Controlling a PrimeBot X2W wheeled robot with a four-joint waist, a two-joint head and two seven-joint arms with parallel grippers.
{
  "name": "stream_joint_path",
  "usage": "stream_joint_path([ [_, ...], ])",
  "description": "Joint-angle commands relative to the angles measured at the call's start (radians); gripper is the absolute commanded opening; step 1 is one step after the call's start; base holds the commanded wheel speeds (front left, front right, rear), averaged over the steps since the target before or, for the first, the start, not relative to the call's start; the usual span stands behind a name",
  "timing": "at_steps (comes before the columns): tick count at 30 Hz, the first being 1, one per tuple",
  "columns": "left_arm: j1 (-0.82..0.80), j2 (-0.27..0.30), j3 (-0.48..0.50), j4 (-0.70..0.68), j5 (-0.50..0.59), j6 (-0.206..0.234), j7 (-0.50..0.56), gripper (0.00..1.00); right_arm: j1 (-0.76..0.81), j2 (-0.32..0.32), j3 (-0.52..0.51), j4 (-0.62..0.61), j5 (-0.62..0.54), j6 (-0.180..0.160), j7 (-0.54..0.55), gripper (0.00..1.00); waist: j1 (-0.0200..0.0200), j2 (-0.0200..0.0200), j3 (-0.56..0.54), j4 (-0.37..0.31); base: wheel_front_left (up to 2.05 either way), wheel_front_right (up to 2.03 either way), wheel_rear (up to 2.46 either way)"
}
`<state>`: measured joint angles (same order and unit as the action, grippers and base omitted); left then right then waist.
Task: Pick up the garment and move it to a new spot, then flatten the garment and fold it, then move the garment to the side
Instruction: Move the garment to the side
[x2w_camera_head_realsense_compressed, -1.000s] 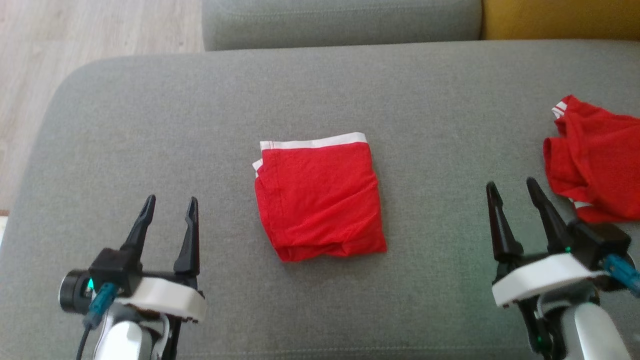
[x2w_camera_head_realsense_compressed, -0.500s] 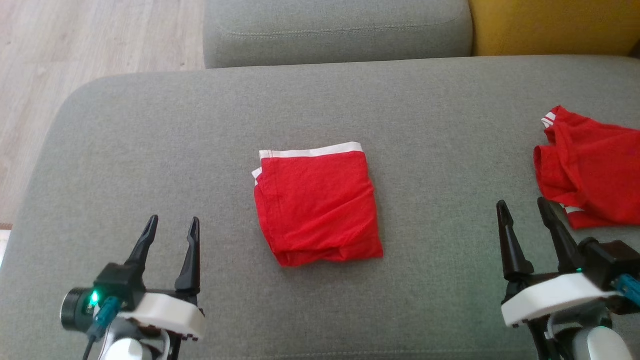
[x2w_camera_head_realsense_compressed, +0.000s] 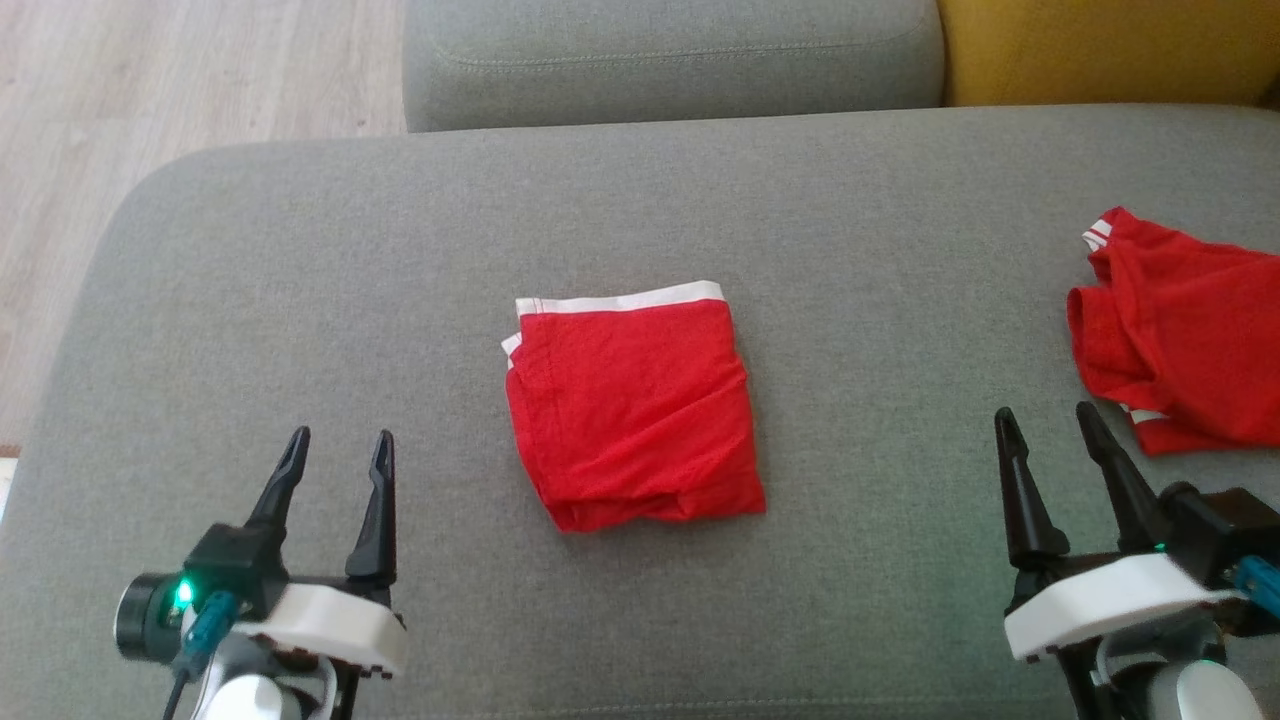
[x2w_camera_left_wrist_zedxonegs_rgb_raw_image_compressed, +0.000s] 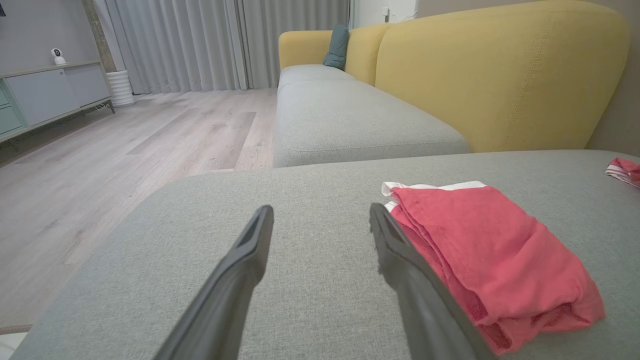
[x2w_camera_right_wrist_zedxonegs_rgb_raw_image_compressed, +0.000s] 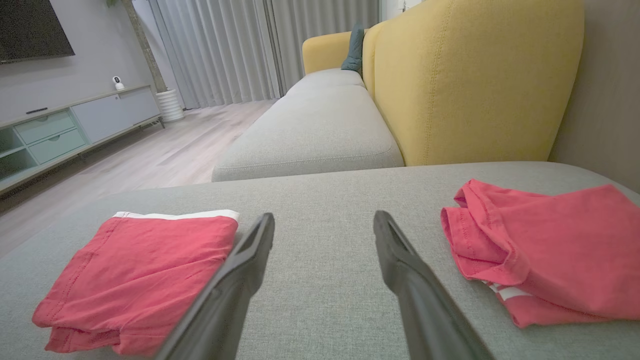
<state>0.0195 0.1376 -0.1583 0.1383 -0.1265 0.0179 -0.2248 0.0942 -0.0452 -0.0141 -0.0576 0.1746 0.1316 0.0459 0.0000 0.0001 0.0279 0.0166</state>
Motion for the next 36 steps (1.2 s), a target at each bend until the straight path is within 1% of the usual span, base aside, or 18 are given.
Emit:
stream_joint_path([
  [1,-0.04,0.02,0.026,-0.035,-0.006,0.008,-0.004,1.0,-0.034,-0.005,0.018,-0.04,-0.01,-0.001,0.002,1.0,0.0,-0.0001,0.0,0.0,0.0,0.0,0.0],
  [13,-0.054,0.026,0.019,-0.039,-0.01,0.016,-0.007,1.0,-0.041,-0.005,0.013,-0.044,-0.019,-0.001,0.008,1.0,0.0,-0.0001,0.014,0.004,0.0,0.0,0.0],
  [18,-0.082,0.029,0.014,-0.049,-0.008,0.017,-0.008,1.0,-0.07,-0.005,0.031,-0.025,-0.029,-0.001,0.016,1.0,0.0,-0.0001,0.051,0.02,0.0,0.0,0.0],
  [22,-0.12,0.03,0.01,-0.061,-0.007,0.016,-0.012,1.0,-0.124,-0.005,0.064,0.015,-0.037,-0.001,0.021,1.0,0.0,-0.0001,0.101,0.045,0.0,0.0,0.0],
  [26,-0.165,0.024,0.003,-0.065,-0.009,0.012,-0.019,1.0,-0.204,-0.008,0.122,0.086,-0.034,-0.001,0.025,1.0,0.0,-0.0001,0.158,0.076,0.0,0.0,0.0],
  [33,-0.226,0.002,-0.013,-0.048,-0.011,0.004,-0.032,1.0,-0.343,-0.007,0.248,0.296,-0.004,-0.001,0.04,1.0,0.0,-0.0001,0.216,0.122,0.0,0.0,0.0],
  [36,-0.238,-0.006,-0.019,-0.039,-0.009,0.002,-0.035,1.0,-0.373,-0.006,0.281,0.39,0.009,-0.001,0.09,1.0,0.0,-0.0001,0.223,0.133,0.0,0.0,0.0],
])
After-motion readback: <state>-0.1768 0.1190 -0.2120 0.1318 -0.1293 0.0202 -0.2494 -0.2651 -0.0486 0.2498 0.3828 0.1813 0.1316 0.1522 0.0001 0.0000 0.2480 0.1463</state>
